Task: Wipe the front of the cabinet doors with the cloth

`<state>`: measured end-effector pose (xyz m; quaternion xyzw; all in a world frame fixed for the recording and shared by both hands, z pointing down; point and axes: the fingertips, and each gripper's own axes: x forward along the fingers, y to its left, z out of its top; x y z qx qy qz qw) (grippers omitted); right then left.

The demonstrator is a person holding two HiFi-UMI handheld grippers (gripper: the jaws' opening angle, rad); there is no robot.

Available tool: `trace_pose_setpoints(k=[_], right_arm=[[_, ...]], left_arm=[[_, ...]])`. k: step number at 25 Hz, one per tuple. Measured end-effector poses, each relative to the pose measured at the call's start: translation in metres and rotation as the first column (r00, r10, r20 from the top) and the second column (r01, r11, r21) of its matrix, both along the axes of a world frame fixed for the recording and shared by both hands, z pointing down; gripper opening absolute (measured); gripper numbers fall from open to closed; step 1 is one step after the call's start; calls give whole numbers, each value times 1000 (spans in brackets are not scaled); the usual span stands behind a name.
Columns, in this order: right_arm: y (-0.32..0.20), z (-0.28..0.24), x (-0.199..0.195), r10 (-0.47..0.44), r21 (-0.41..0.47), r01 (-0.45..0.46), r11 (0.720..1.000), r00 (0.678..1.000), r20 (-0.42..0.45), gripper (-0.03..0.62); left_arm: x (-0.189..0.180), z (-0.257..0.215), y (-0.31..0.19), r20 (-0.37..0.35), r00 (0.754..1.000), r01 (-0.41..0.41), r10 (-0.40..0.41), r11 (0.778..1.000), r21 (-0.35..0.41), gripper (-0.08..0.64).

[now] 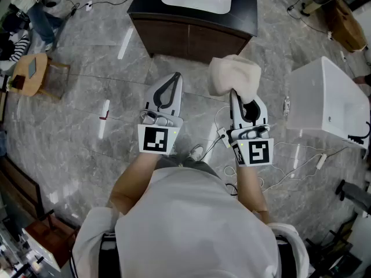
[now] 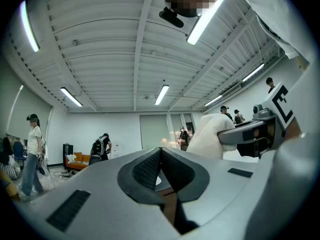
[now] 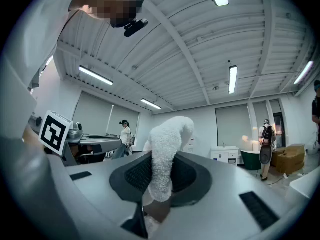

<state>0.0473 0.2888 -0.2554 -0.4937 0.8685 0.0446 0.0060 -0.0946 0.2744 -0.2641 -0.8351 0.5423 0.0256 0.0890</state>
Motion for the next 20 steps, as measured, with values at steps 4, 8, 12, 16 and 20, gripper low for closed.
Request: trace_pose_setpoints(k=[4, 8, 12, 16, 20], right_arm=[[3, 5, 8, -17, -10, 17, 1000, 1000, 0, 80], [8, 6, 23, -35, -12, 35, 999, 999, 3, 80], [13, 9, 37, -53, -6, 53, 999, 999, 6, 80], [18, 11, 58, -50, -8, 51, 999, 999, 20, 80], [13, 18, 72, -39, -24, 40, 999, 998, 48, 80]], left_arm=[[7, 4, 3, 1, 1000, 15, -15, 1000, -9, 18], [23, 2, 12, 1, 999, 33, -33, 999, -4, 18], [40, 5, 19, -1, 999, 41, -41, 999, 1, 18], [59, 5, 24, 15, 999, 38, -38, 999, 3, 18], [68, 8, 22, 27, 999, 36, -36, 999, -3, 18]])
